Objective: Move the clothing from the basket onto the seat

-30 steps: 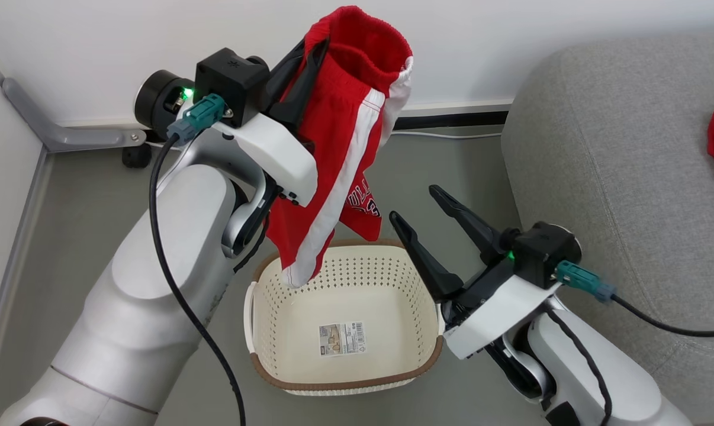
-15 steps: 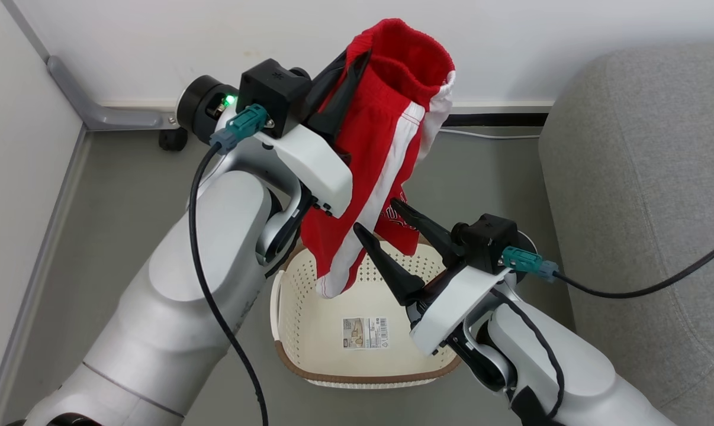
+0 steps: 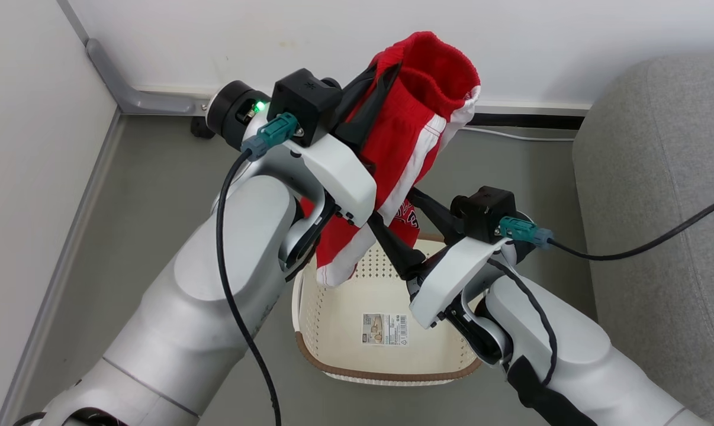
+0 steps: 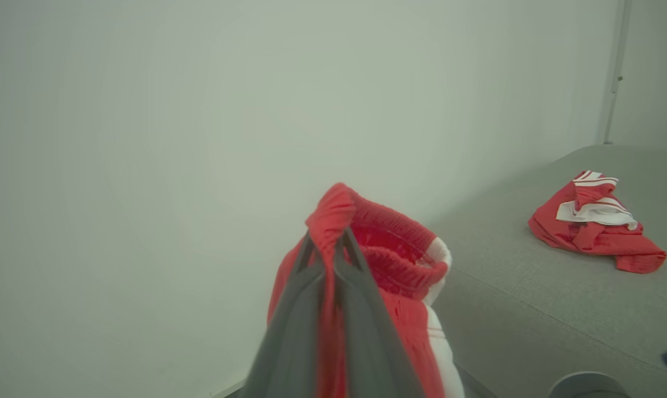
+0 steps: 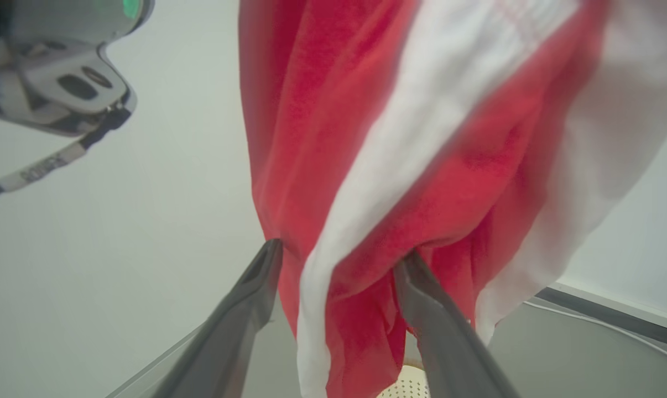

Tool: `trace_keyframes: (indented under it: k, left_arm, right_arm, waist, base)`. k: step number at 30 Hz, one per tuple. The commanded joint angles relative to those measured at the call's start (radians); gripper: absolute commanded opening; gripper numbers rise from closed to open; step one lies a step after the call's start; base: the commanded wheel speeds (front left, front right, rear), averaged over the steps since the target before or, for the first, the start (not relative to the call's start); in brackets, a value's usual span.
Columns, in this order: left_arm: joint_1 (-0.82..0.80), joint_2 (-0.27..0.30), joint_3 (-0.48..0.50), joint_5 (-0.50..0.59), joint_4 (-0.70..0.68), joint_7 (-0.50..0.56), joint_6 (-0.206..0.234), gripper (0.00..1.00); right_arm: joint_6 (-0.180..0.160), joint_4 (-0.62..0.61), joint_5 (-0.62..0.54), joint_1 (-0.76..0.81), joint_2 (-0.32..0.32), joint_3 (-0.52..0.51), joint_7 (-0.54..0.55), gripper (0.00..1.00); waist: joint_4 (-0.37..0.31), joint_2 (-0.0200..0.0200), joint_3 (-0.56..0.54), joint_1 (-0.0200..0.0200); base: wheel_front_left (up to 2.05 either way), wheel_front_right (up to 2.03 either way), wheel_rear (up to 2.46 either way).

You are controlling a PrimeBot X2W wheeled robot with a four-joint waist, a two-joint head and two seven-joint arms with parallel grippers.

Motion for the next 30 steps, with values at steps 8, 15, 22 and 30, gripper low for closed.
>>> trace_keyframes:
  k: [8,15,22,30]
  left_arm:
    - [-0.064,0.015,0.015,-0.022,0.003,-0.029,-0.001,0.00]
    - [-0.070,0.017,0.014,-0.022,0.024,-0.051,0.002,1.00]
    - [-0.067,0.018,0.013,-0.037,0.045,-0.067,-0.006,1.00]
    - [-0.061,0.028,0.013,-0.046,0.061,-0.077,-0.011,1.00]
  right_arm:
    - [0.004,-0.022,0.030,-0.040,0.020,0.006,-0.006,0.00]
    - [0.004,-0.041,-0.003,-0.032,0.020,-0.032,-0.006,0.00]
    - [0.004,-0.074,-0.040,-0.021,0.020,-0.075,-0.006,0.00]
    - [0.004,-0.114,-0.080,-0.006,0.020,-0.124,-0.006,0.00]
  waist:
    - [-0.004,0.0000,0.007,0.0000]
    - [-0.027,0.0000,0.019,0.0000]
    - [-0.048,0.0000,0.026,0.0000]
    - [-0.076,0.0000,0.032,0.0000]
  base:
    - [0.00,0.00,0.00]
    - [0.00,0.00,0.00]
    - [0.00,0.00,0.00]
    - [0.00,0.00,0.00]
